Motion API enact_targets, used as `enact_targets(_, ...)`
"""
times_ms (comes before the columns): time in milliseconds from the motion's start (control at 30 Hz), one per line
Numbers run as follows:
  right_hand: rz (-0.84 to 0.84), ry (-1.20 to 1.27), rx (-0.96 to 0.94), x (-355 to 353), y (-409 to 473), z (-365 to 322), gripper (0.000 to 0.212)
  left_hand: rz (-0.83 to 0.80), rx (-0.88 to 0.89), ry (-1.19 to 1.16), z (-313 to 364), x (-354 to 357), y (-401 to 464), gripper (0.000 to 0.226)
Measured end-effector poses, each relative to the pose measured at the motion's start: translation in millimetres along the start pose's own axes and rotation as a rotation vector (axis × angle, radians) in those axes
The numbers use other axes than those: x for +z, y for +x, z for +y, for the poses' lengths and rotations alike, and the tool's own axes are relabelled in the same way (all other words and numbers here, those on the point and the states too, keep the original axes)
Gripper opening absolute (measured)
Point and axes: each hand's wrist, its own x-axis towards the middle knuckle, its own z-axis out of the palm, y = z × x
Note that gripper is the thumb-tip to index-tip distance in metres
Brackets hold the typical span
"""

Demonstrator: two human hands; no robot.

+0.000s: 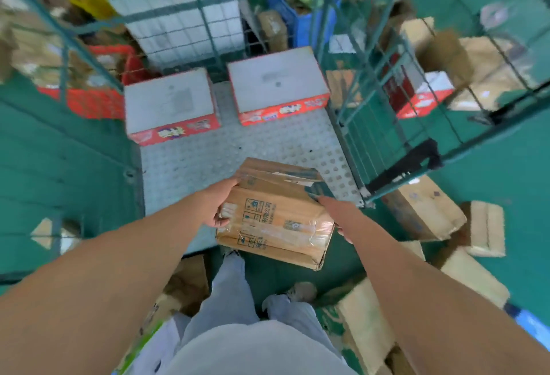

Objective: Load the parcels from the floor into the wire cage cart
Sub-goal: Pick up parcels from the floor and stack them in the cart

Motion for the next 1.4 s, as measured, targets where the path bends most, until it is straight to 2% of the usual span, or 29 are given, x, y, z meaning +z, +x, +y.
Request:
enact_targets(100, -0.087, -0.089, 0.021, 34, -7, -42, 0.044, 0.014, 0.011, -0.105, -7, -47, 3, 0.042)
enact_targets(233, -0.15, -0.214, 0.054, 90, -14, -95, 0.047, 0.041, -0.003, -0.252, -13, -114, 19, 0.043)
enact_targets(333, -0.213, -0.198, 0.028, 139, -14, -136, 0.042, 0.067, -0.022, -0.34, -15, -167, 37, 0.048)
enact_targets(533, -0.258, -0.287, 0.002, 244, 7, -216, 0.034, 0.079, -0.036, -0.462, -1, -267, 78, 0.037)
enact_targets(733, -0.253, -0.264, -0.109, 344, 56, -289, 0.023, 0.059, 0.031, -0.523, 27, -357, 143, 0.034)
enact_targets(767, -0.251, -0.266, -0.134, 359, 66, -301, 0.022, 0.056, 0.043, -0.496, 33, -370, 155, 0.039)
enact_targets(867, -0.233, -0.286, -0.206, 402, 96, -338, 0.019, 0.038, 0.002, -0.31, 56, -410, 195, 0.09)
enact_targets(900, -0.223, -0.292, -0.231, 414, 108, -348, 0.017, 0.019, -0.02, -0.23, 64, -420, 206, 0.094)
enact_targets(967, -0.195, -0.322, -0.287, 438, 133, -371, 0.017, -0.022, -0.055, -0.164, 83, -440, 230, 0.079)
enact_targets(1033, -0.185, -0.346, -0.332, 462, 157, -390, 0.021, -0.026, -0.061, -0.254, 97, -452, 259, 0.06)
enact_targets(1133, -0.191, -0.35, -0.345, 496, 191, -414, 0.021, 0.05, 0.027, -0.373, 111, -465, 312, 0.038)
enact_targets(1200, -0.182, -0.325, -0.345, 516, 215, -425, 0.028, 0.078, 0.07, -0.405, 120, -471, 345, 0.027)
enact_targets(1300, -0.179, -0.298, -0.386, 545, 251, -439, 0.044, 0.148, 0.143, -0.488, 141, -483, 386, 0.029)
enact_targets(1400, -0.159, -0.26, -0.35, 571, 284, -454, 0.051, 0.223, 0.192, -0.508, 162, -496, 429, 0.046)
